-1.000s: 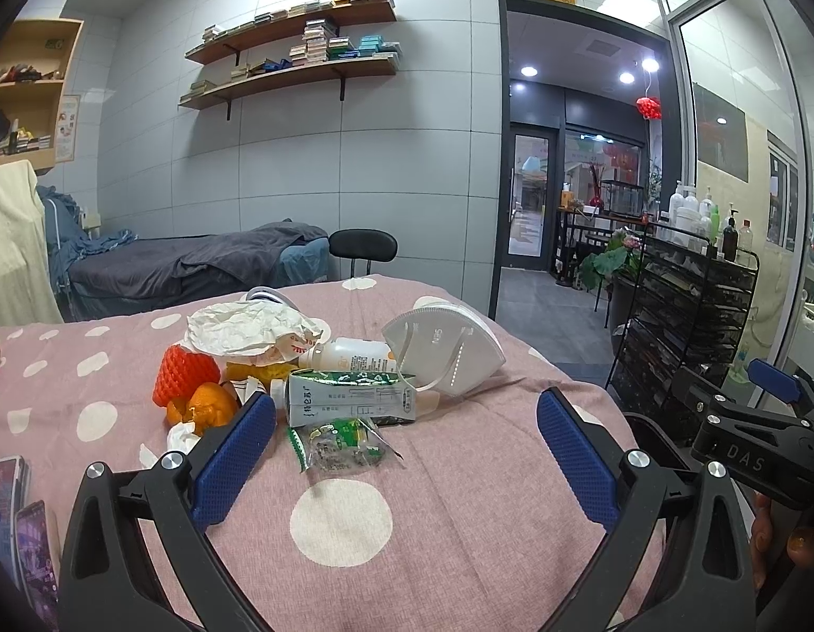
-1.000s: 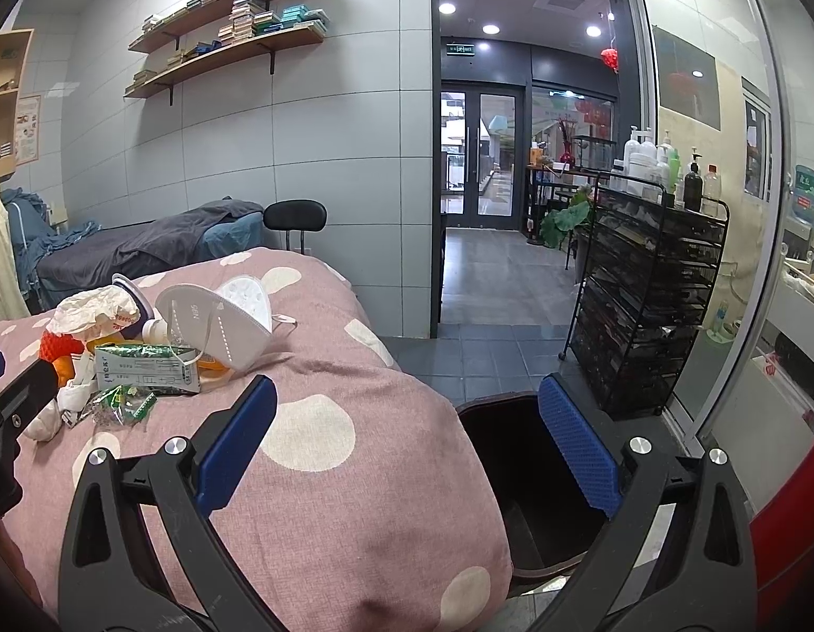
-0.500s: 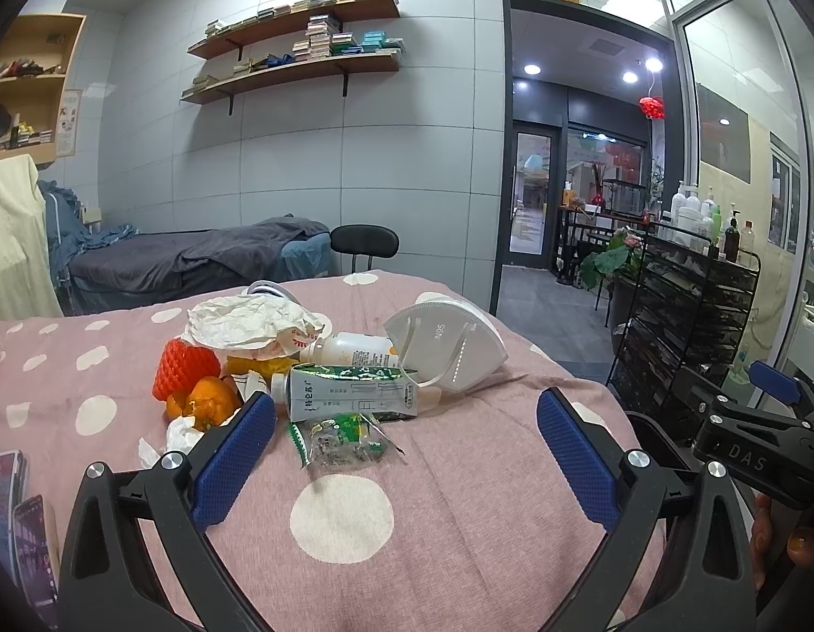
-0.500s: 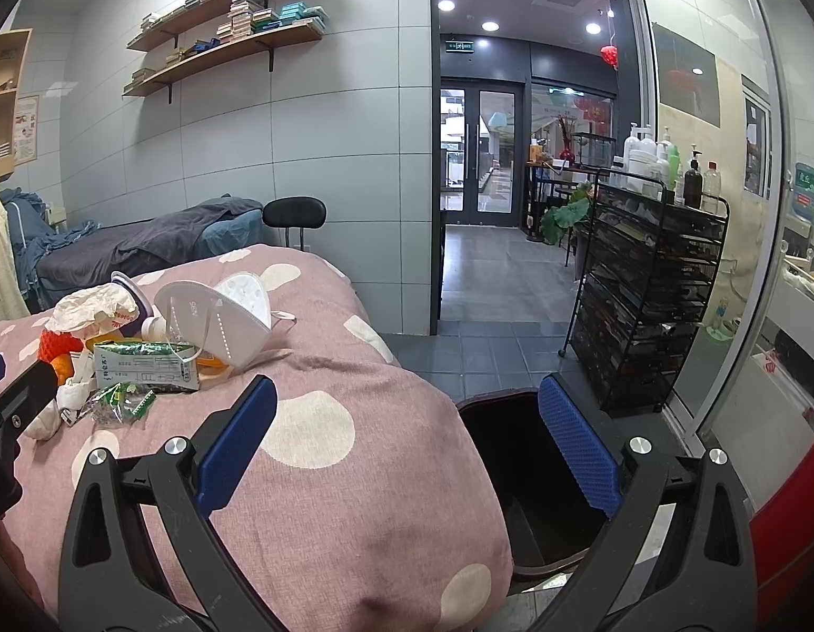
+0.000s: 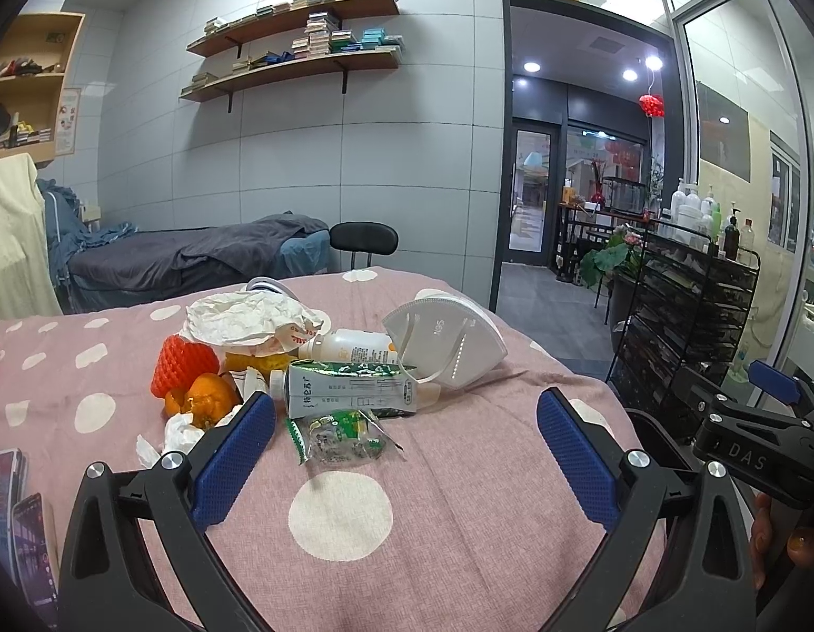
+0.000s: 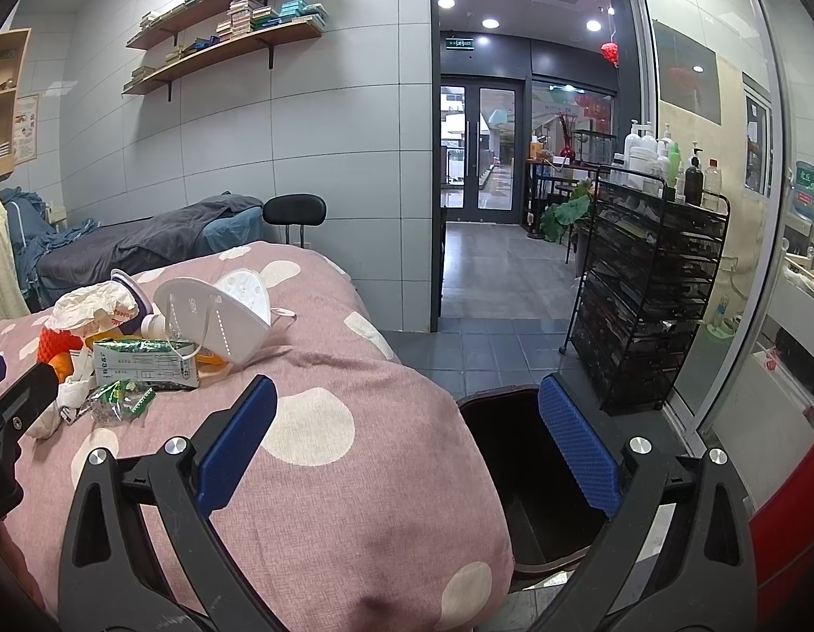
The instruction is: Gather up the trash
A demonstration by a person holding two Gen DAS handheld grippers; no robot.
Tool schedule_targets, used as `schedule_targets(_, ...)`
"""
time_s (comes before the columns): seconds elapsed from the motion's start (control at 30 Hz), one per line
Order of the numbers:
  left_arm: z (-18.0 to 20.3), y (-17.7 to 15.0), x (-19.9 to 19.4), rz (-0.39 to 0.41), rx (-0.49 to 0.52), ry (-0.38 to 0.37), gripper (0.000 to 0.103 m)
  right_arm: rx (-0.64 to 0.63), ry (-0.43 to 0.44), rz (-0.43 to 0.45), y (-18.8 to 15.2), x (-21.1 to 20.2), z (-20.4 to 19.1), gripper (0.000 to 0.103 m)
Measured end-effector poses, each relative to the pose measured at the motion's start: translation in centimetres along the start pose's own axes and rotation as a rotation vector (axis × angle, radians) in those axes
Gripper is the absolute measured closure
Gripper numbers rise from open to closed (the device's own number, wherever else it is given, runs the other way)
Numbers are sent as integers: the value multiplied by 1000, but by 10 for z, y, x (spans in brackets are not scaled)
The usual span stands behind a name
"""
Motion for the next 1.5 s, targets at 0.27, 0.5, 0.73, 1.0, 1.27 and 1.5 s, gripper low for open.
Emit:
schedule_targets(0.27, -1, -1, 2, -2, -1, 1, 6, -2, 1, -5, -1, 0, -2, 5)
schedule_targets(0.5, -1, -3, 2, -4, -1, 0, 6, -3, 2, -8, -1, 1, -2, 5)
schedule_targets(0.73, -6, -16, 4, -42, -7, 0, 6, -39, 41, -39, -5, 8, -13, 5)
schedule_targets(1.0, -49, -32, 0, -125, -52, 77, 6, -148, 237, -139, -14, 30, -59, 5)
schedule_targets(1.27, -126, -35, -8, -189, -155, 182, 6, -278, 417, -243, -22, 37, -123, 5)
schedule_targets(1.5, -151, -35, 20, -309, -172, 130, 8, -310, 538, -328, -25, 42, -164, 5)
Point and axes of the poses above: each gripper's, at about its wrist camera, not at the fingertips, and x roughly the way its jaws point, z to its right, y to its top, the point moved 6 cm from there along x, roughly the way its jaws point, and after that the axes turned 5 degrees about -y, right-handed, at the moved point
